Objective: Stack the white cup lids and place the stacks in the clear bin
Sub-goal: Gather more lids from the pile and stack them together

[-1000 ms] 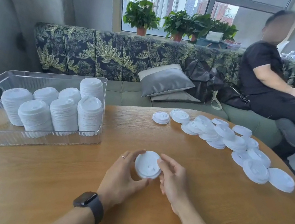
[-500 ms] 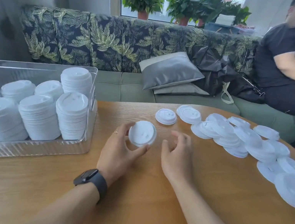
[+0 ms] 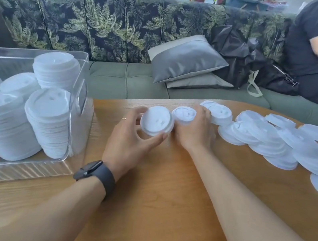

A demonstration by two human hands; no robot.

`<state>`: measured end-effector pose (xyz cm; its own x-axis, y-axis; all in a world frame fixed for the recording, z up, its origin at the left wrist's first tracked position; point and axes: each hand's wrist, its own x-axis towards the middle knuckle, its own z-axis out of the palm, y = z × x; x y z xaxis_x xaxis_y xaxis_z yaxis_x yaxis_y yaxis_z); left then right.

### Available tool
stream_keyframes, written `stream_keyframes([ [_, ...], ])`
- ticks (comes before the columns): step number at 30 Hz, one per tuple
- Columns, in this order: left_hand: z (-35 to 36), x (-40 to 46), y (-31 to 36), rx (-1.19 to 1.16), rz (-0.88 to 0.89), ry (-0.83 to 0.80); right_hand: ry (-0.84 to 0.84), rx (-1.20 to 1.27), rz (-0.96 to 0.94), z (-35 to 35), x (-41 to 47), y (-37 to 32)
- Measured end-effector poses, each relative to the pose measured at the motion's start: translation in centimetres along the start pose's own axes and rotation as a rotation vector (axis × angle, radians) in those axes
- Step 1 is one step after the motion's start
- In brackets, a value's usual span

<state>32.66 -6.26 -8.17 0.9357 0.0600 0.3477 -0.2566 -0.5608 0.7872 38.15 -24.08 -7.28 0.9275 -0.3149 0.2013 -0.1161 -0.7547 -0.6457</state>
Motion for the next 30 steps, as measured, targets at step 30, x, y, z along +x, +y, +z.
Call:
stream_keyframes([
  [30, -6.3, -16.2, 4.2, 0.051, -0.048, 0.000, -0.185, 0.461, -0.030, -8.3, -18.4, 1.2],
])
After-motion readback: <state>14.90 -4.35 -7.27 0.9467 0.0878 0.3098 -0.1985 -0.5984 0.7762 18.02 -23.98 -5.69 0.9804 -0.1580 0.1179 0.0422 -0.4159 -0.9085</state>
